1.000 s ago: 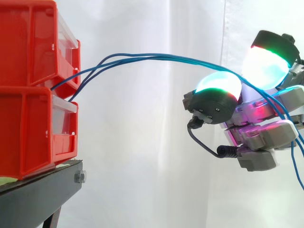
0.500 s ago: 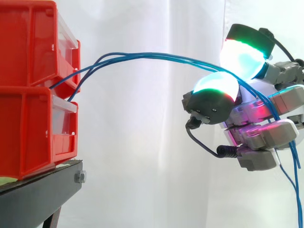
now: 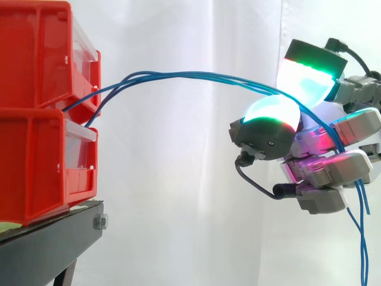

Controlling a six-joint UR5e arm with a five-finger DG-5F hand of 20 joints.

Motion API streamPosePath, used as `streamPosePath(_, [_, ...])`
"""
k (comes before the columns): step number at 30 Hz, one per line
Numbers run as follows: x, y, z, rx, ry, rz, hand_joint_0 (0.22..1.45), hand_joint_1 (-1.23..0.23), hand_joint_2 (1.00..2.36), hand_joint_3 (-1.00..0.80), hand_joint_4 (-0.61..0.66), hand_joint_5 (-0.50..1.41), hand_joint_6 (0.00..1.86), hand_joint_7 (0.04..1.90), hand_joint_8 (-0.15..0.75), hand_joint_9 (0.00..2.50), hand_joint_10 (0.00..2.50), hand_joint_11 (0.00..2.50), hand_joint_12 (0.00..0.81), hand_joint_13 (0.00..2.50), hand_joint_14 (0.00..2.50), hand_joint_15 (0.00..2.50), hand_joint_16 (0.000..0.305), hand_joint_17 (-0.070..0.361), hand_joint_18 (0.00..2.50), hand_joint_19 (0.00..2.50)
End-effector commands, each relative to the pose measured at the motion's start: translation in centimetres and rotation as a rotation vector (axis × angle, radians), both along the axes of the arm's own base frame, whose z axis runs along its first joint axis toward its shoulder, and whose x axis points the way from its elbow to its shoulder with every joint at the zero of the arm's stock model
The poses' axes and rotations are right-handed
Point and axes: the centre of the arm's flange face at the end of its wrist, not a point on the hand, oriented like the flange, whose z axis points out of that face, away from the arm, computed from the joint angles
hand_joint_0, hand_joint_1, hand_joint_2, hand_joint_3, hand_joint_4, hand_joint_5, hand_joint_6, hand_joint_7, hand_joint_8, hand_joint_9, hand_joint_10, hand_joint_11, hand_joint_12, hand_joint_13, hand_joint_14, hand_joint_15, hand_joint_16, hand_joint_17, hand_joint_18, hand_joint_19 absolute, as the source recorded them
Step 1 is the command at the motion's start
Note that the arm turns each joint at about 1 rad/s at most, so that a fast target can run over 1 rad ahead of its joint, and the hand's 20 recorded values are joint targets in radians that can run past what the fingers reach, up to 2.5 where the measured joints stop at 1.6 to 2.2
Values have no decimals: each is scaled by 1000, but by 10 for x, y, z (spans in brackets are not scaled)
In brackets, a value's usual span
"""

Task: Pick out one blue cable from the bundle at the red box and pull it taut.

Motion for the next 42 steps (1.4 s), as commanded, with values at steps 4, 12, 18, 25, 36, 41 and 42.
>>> streamPosePath(4, [0, -1, 0, 0, 0, -1, 726, -967, 1015, -342, -19, -69, 914, 1130, 279, 1459, 25, 797, 308, 1279, 27, 707, 40, 90, 1015, 702])
streamPosePath(12, [0, 0, 0, 0, 0, 2, 757, -1039, 1000, -500, -132, -75, 926, 1187, 259, 1451, 28, 797, 300, 1267, 29, 709, 39, 87, 1012, 674])
streamPosePath(18, [0, 0, 0, 0, -1, 2, 597, -1012, 1000, -500, -12, -74, 927, 1005, 259, 1456, 25, 804, 308, 1263, 26, 707, 40, 90, 1009, 695])
streamPosePath(25, [0, 0, 0, 0, -3, 2, 463, -695, 1000, -500, 109, -59, 844, 948, 285, 1496, 24, 741, 349, 1299, 25, 686, 49, 110, 1064, 684])
streamPosePath(36, [1, -1, 1, 0, -7, -1, 586, -504, 1008, -417, 94, -64, 855, 1002, 279, 1528, 25, 767, 330, 1308, 25, 713, 44, 99, 1015, 765])
streamPosePath(41, [1, 1, 1, 0, -6, 4, 576, -634, 1018, -263, 78, -62, 871, 1036, 289, 1540, 26, 767, 329, 1317, 27, 709, 44, 99, 1032, 753])
streamPosePath(42, [0, 0, 0, 0, -4, 2, 575, -635, 1018, -259, 76, -63, 870, 1058, 288, 1540, 26, 767, 330, 1318, 26, 712, 44, 99, 1032, 753])
